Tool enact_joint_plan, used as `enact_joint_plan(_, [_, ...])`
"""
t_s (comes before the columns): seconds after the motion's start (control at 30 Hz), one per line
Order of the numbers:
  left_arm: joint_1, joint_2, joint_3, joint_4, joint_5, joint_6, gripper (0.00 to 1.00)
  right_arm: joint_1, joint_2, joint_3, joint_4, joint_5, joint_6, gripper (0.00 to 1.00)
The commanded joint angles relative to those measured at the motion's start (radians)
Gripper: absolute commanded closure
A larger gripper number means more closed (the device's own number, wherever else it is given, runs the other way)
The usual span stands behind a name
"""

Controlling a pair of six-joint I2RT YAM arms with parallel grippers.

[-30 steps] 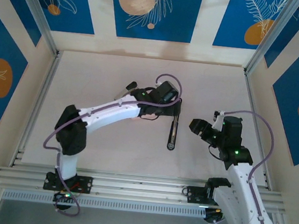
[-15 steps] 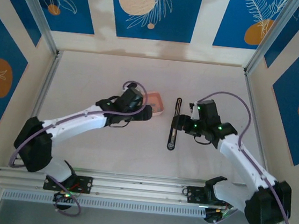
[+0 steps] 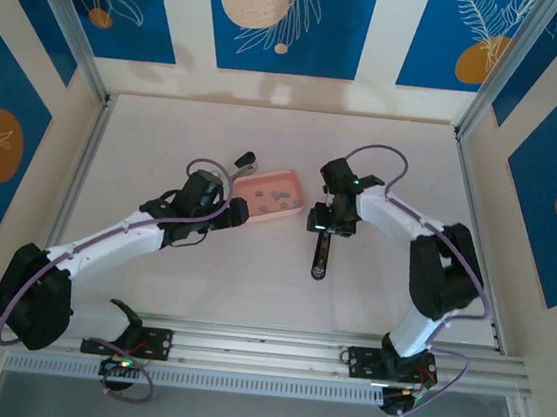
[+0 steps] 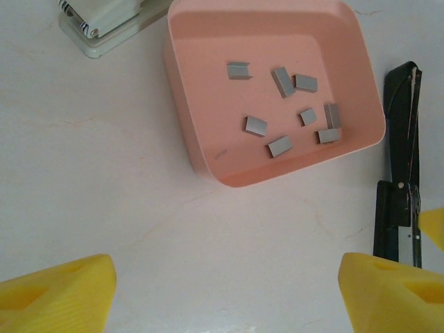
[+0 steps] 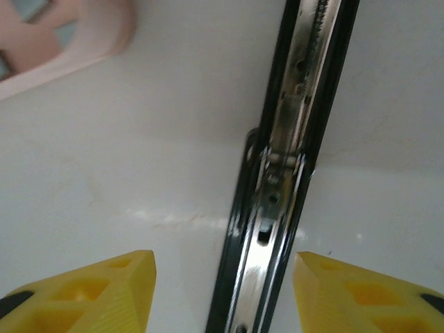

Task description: Load the staples into the stapler

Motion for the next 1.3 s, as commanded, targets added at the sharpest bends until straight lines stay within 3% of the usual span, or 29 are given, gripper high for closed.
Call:
enact_joint_plan(0.0, [0.014,0.006,-0.01,0.036,0.042,-0.003,0.16,0.0,0.081,0.071,-0.086,0.08,-0.037,0.47])
enact_joint_plan(0.2, [0.015,0.038,-0.023,0.071,0.053,-0.017,0.16,-0.012,0.171,0.126,-0.09,0.09,-0.079,0.52])
enact_joint_plan(0.43, [0.018,0.082,-0.023,0.094,0.05,-0.012,0.16,-0.03,0.206,0.134,-0.074,0.025,-0.146,0.76])
enact_joint_plan(0.63, [0.03,0.152,-0.007,0.132,0.064,0.007,0.17,-0.04,0.157,0.081,-0.083,0.057,-0.186,0.81])
enact_joint_plan(0.97, [0.046,0.289,0.105,0.166,0.11,0.039,0.16,-0.104,0.034,-0.051,-0.058,0.056,-0.118,0.79])
enact_joint_plan(1.27, [0.06,0.382,0.21,0.129,0.089,0.077,0.16,-0.107,-0.08,-0.059,-0.056,0.042,-0.114,0.52])
